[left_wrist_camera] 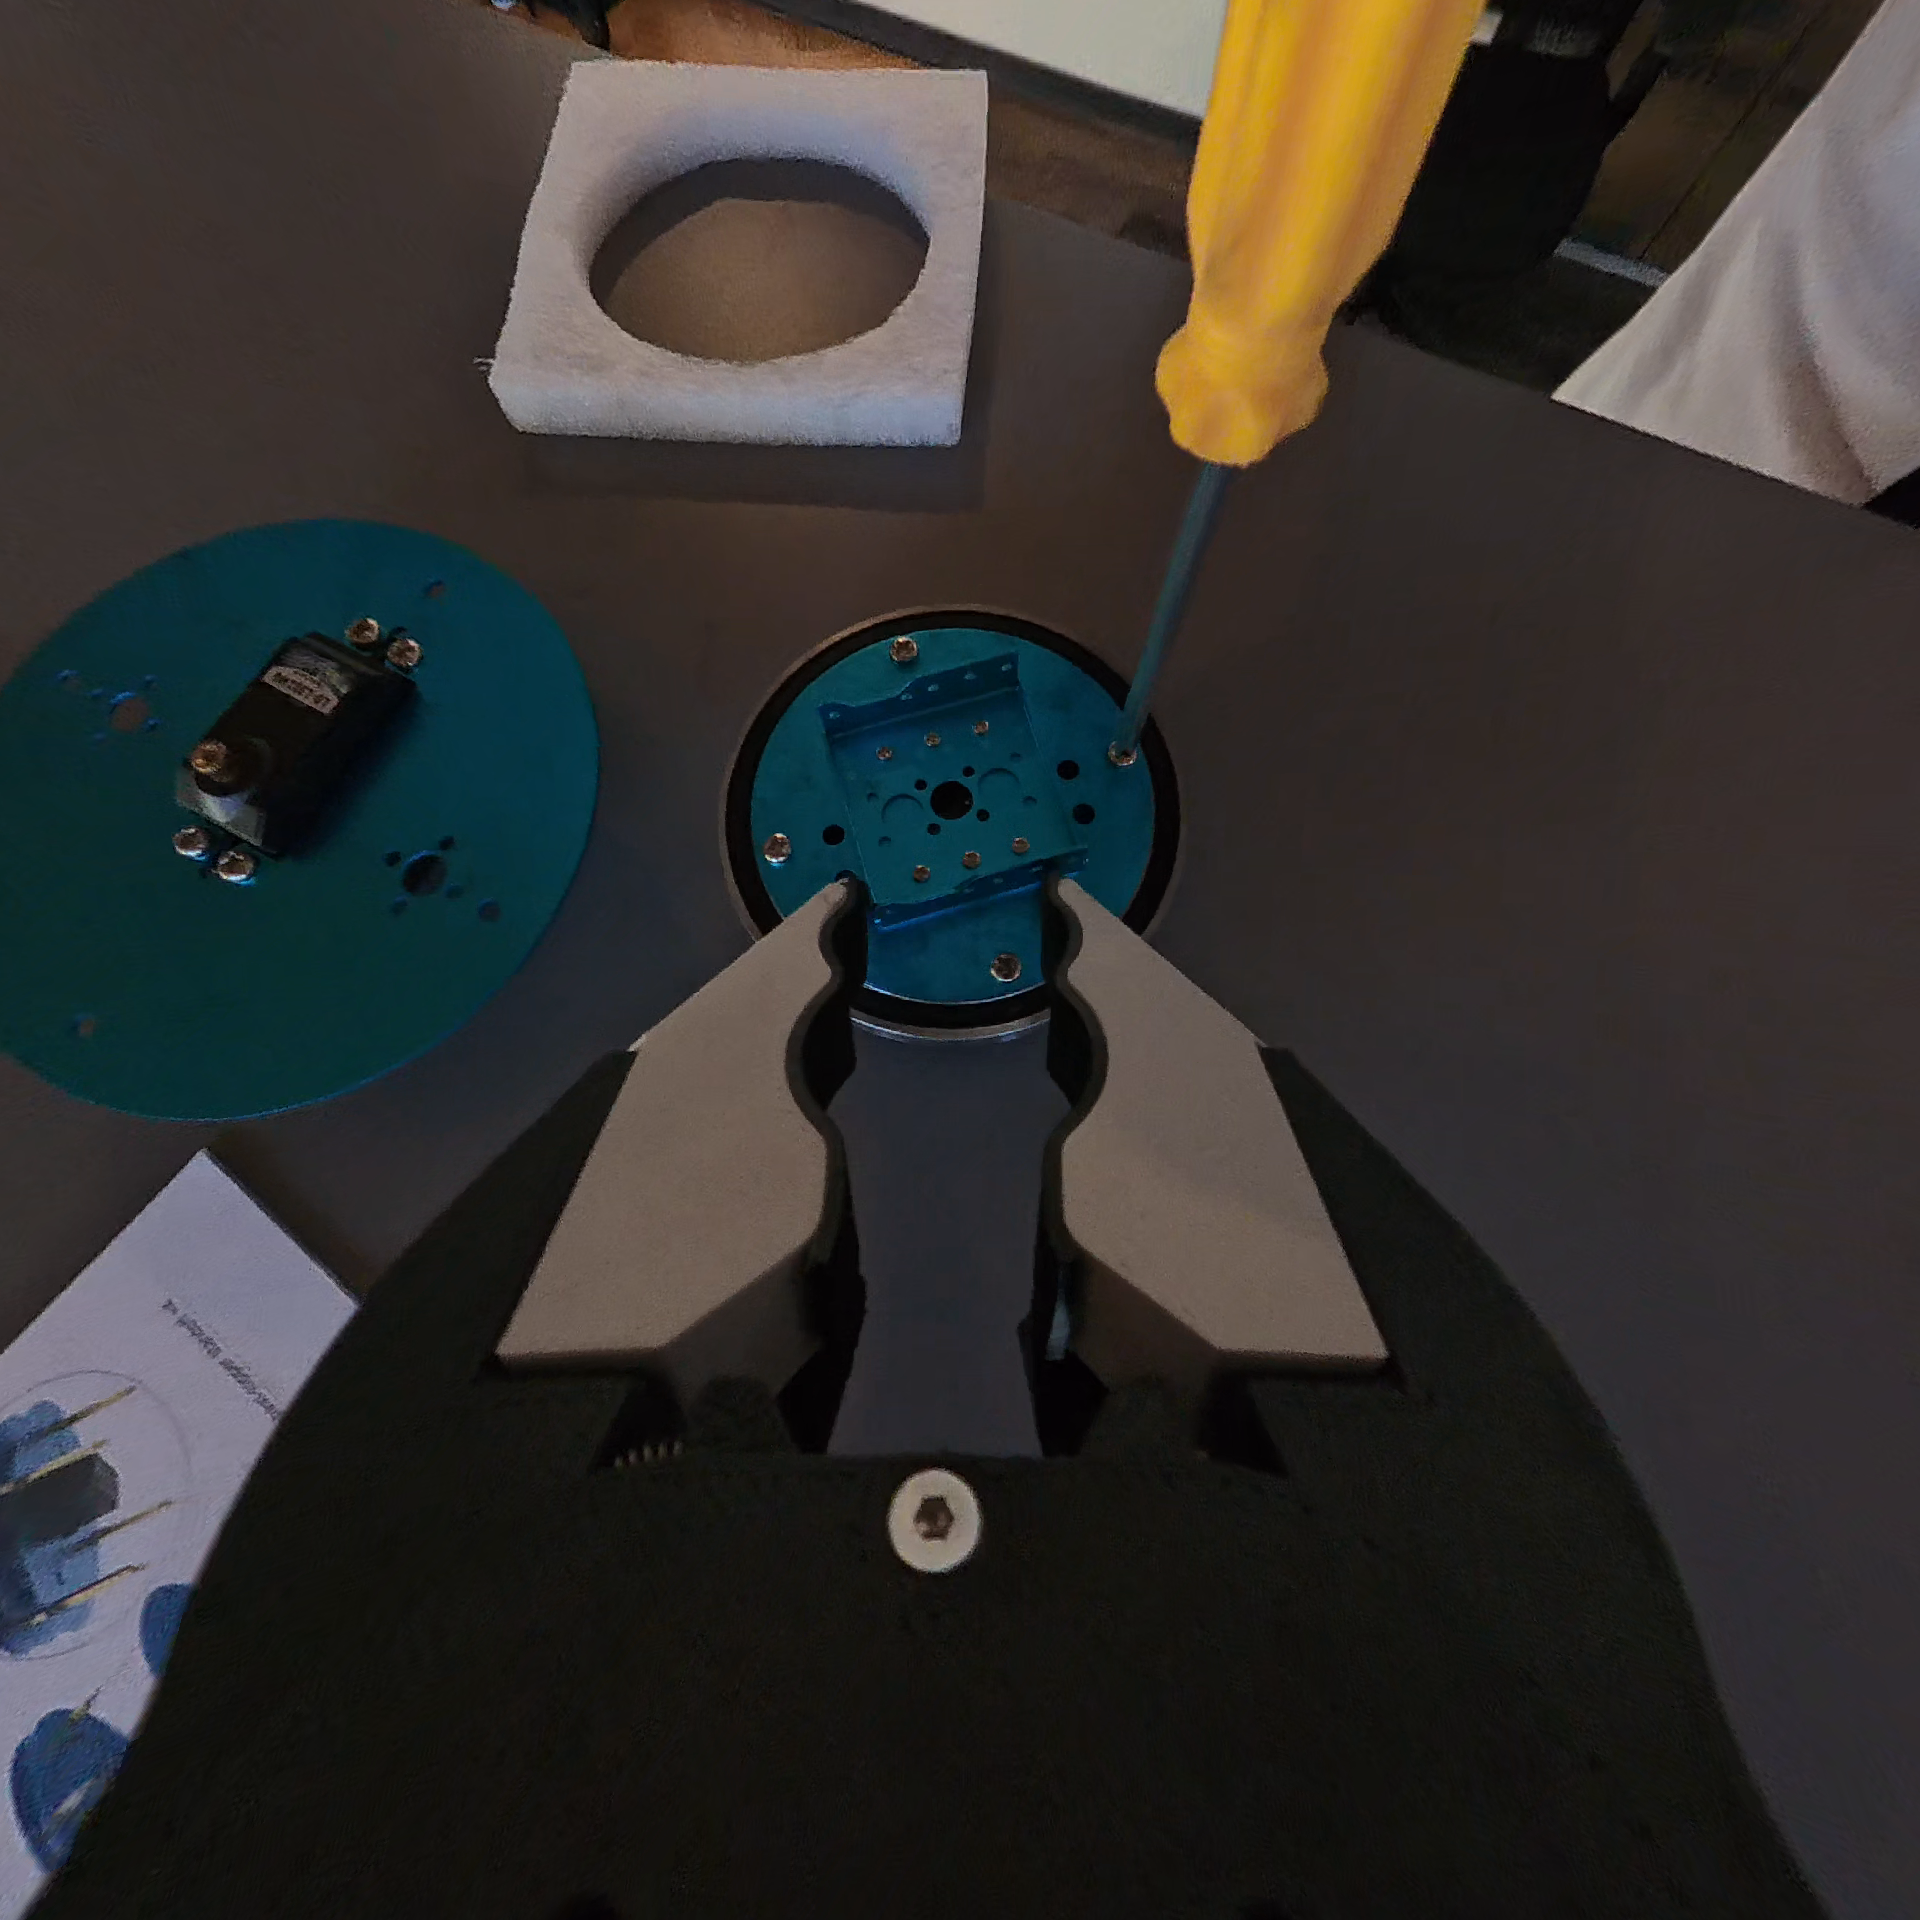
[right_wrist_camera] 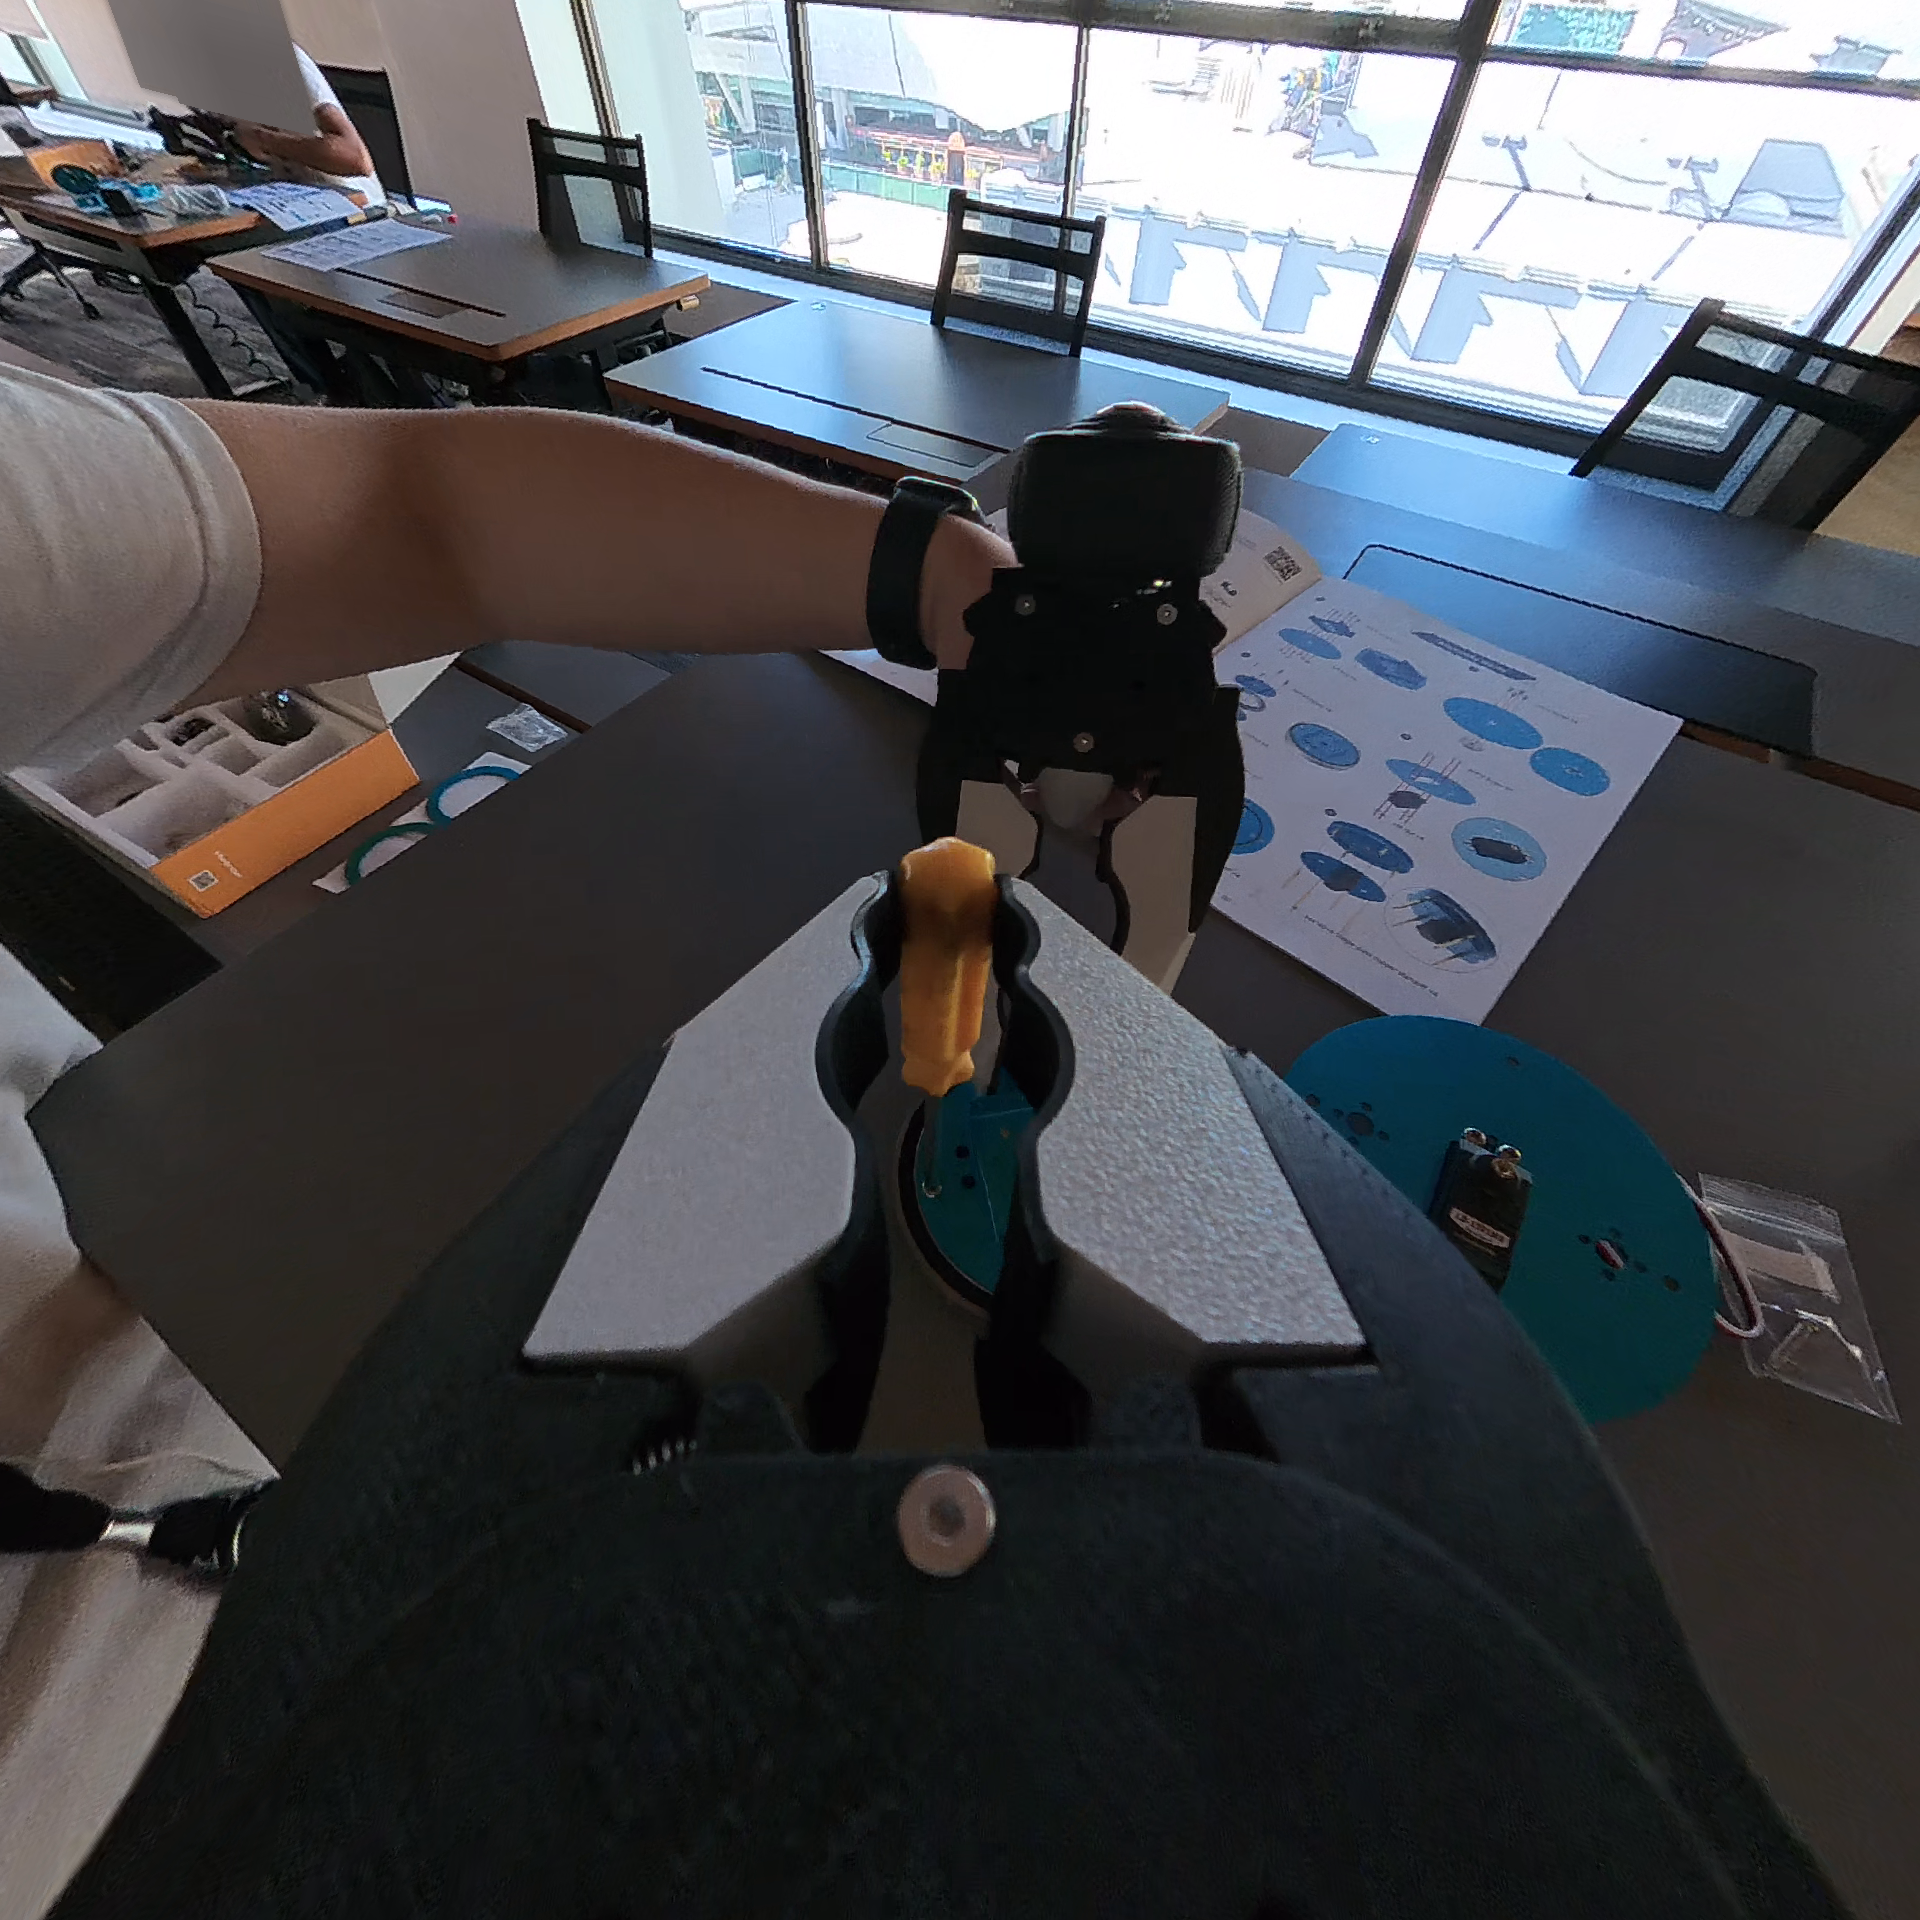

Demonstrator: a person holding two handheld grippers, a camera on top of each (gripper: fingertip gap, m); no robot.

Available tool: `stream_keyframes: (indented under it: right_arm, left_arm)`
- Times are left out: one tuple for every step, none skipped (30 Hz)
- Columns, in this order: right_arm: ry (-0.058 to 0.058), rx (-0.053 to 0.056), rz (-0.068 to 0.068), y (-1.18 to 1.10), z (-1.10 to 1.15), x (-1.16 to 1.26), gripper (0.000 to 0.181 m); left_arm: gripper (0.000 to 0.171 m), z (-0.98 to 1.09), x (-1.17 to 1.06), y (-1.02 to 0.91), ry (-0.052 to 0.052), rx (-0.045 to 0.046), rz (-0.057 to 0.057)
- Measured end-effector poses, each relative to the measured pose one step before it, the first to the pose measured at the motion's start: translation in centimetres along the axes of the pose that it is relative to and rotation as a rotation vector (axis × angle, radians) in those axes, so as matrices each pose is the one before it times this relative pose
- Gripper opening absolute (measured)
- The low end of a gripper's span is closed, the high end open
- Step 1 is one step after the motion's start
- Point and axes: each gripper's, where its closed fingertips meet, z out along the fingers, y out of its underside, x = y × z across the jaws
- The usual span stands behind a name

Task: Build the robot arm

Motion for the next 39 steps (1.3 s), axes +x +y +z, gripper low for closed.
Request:
stream_keyframes:
  right_arm:
    - [-0.0065,-0.0025,-0.0003,0.014,-0.009,0.045,0.017]
    - [-0.0031,-0.0035,0.0052,0.025,-0.009,0.083,0.017]
    - [-0.0015,-0.0029,0.0005,0.022,-0.025,0.07,0.016]
    - [0.0024,0.0008,-0.0082,0.006,-0.014,0.034,0.017]
    - [0.0034,0.0051,-0.0104,-0.017,-0.005,-0.023,0.017]
    - [0.0074,0.0035,0.0029,0.008,-0.02,0.027,0.017]
    - [0.0084,0.0021,0.0033,0.025,-0.057,0.018,0.017]
    - [0.0163,0.0022,-0.0021,0.032,-0.088,0.103,0.016]
    - [0.022,0.0025,-0.0032,0.027,-0.092,0.157,0.017]
    - [0.0167,0.0025,0.0016,0.033,-0.079,0.066,0.017]
    - [0.0139,0.0015,0.0028,0.025,-0.087,0.016,0.017]
    - [0.0083,0.0026,-0.0052,0.007,-0.091,-0.099,0.017]
    - [0.0003,0.0043,-0.007,-0.02,-0.08,-0.212,0.017]
    - [-0.0031,0.005,-0.0034,-0.029,-0.037,-0.224,0.017]
    - [-0.0098,0.0048,-0.0001,-0.031,-0.007,-0.252,0.017]
    - [-0.0083,0.0027,0.0015,-0.016,0.012,-0.144,0.017]
    - [-0.007,0.0005,0.0046,-0.008,0.025,-0.035,0.017]
    - [-0.0129,-0.0004,0.0062,-0.005,0.026,-0.061,0.016]
    - [-0.013,-0.0011,0.004,-0.012,0.032,-0.058,0.016]
    - [-0.0069,-0.0011,0.0029,-0.01,0.025,0.027,0.016]
    - [-0.0048,-0.0017,0.004,0.006,0.023,0.049,0.017]
    - [-0.0026,-0.0021,0.0056,0.004,0.011,0.06,0.017]
    - [-0.0002,-0.0038,0.0046,0.013,0.006,0.081,0.016]
    - [-0.0009,-0.0046,0.0009,0.011,0.003,0.019,0.017]
    - [-0.0003,-0.005,-0.0002,0.004,0.002,0.008,0.016]
    - [0.0054,-0.0043,-0.0016,0.015,0.007,0.054,0.017]
    - [0.0073,-0.0015,-0.0037,0.005,-0.001,0.046,0.016]
    - [0.0141,0.0003,-0.0025,0.014,-0.028,0.116,0.017]
    - [0.0166,0.0024,-0.0046,0.011,-0.038,0.124,0.017]
    - [0.018,0.003,-0.0019,0.007,-0.054,0.116,0.017]
    - [0.0242,0.0025,-0.002,0.022,-0.088,0.187,0.016]
    - [0.0184,0.0039,-0.0028,0.02,-0.078,0.077,0.016]
    - [0.017,0.0064,-0.0008,0.002,-0.052,0.051,0.016]
    - [0.0214,0.0068,0.002,-0.003,-0.055,0.109,0.016]
    - [0.0235,0.0067,0.0008,0.006,-0.051,0.155,0.017]
    - [0.0255,0.0065,0.0001,0.019,-0.055,0.204,0.017]
    - [0.0241,0.0072,0.0039,0.008,-0.039,0.203,0.017]
    - [0.0195,0.0074,0.01,0.006,-0.052,0.171,0.016]
    - [0.0239,0.0074,0.0089,0.029,-0.063,0.242,0.016]
  left_arm:
    - [0.03,-0.015,0.065,0.005,-0.0076,0.00407,-0.0012]
    - [0.026,-0.026,0.03,0.055,-0.0155,-0.00338,0.0002]
    - [0.025,-0.036,0.078,0.033,-0.019,-0.00705,-0.0064]
    - [0.025,-0.057,0.099,0.043,-0.024,-0.00556,-0.0028]
    - [0.024,-0.074,0.082,0.041,-0.0296,0.00002,-0.0011]
    - [0.024,-0.08,0.064,0.046,-0.0331,0.00249,-0.0095]
    - [0.023,-0.096,0.106,0.05,-0.0318,0.00226,-0.0103]
    - [0.022,-0.143,0.088,0.081,-0.0321,0.00061,-0.0077]
    - [0.019,-0.146,0.069,0.109,-0.0336,-0.00074,-0.0079]
    - [0.018,-0.16,0.079,0.115,-0.0329,-0.00225,-0.012]
    - [0.016,-0.183,0.159,0.122,-0.03,-0.0059,-0.0123]
    - [0.015,-0.188,0.301,0.093,-0.0225,-0.00329,-0.0036]
    - [0.014,-0.231,0.416,0.09,-0.0134,-0.004,0.0115]
    - [0.015,-0.219,0.321,0.077,-0.011,-0.00446,0.0235]
    - [0.017,-0.165,0.18,-0.005,-0.0061,-0.00121,0.0269]
    - [0.02,-0.112,0.008,-0.139,-0.0004,0.00462,0.0207]
    - [0.028,-0.096,0.074,-0.401,0.0201,0.01861,0.0159]
    - [0.031,-0.073,0.221,-0.58,0.0395,0.02922,0.0088]
    - [0.03,-0.006,0.243,-0.566,0.0453,0.02788,0.0103]
    - [0.028,0.127,0.303,-0.326,0.0495,0.01423,0.0167]
    - [0.026,0.239,0.096,-0.047,0.0343,-0.00386,0.018]
    - [0.022,0.319,0.125,0.192,0.0336,-0.0151,0.0138]
    - [0.017,0.377,0.191,0.463,0.0353,-0.02875,0.0018]
    - [0.015,0.337,-0.192,0.428,0.0091,-0.02815,-0.0123]
    - [0.011,0.026,-0.196,-0.045,0.004,-0.00006,-0.0259]
    - [0.01,-0.049,0.035,0.008,0.0121,-0.00009,-0.0278]
    - [0.01,-0.009,-0.007,-0.001,0.0034,0.00036,-0.0465]
    - [0.01,-0.006,0.007,-0.026,-0.0003,0.00247,-0.0586]
    - [0.01,-0.016,0.061,-0.016,-0.0053,0.00743,-0.0464]
    - [0.01,-0.038,0.049,0.013,-0.0175,0.00716,-0.0313]
    - [0.01,-0.031,0.032,0.025,-0.0319,0.00262,-0.0146]
    - [0.009,-0.009,0.033,0.026,-0.0411,0.0008,-0.0056]
    - [0.009,0.001,0.071,-0.006,-0.0438,-0.00248,-0.0075]
    - [0.008,0.023,0.026,-0.037,-0.0464,-0.00562,-0.0345]
    - [0.009,0.099,0.079,-0.096,-0.0428,-0.00416,-0.0674]
    - [0.008,0.127,0.173,-0.143,-0.0405,0.00096,-0.0741]
    - [0.008,0.148,0.279,-0.184,-0.0389,0.01233,-0.0735]
    - [0.007,0.193,0.406,-0.238,-0.033,0.01796,-0.0658]
    - [0.006,0.257,0.651,-0.266,-0.0175,0.02434,-0.031]
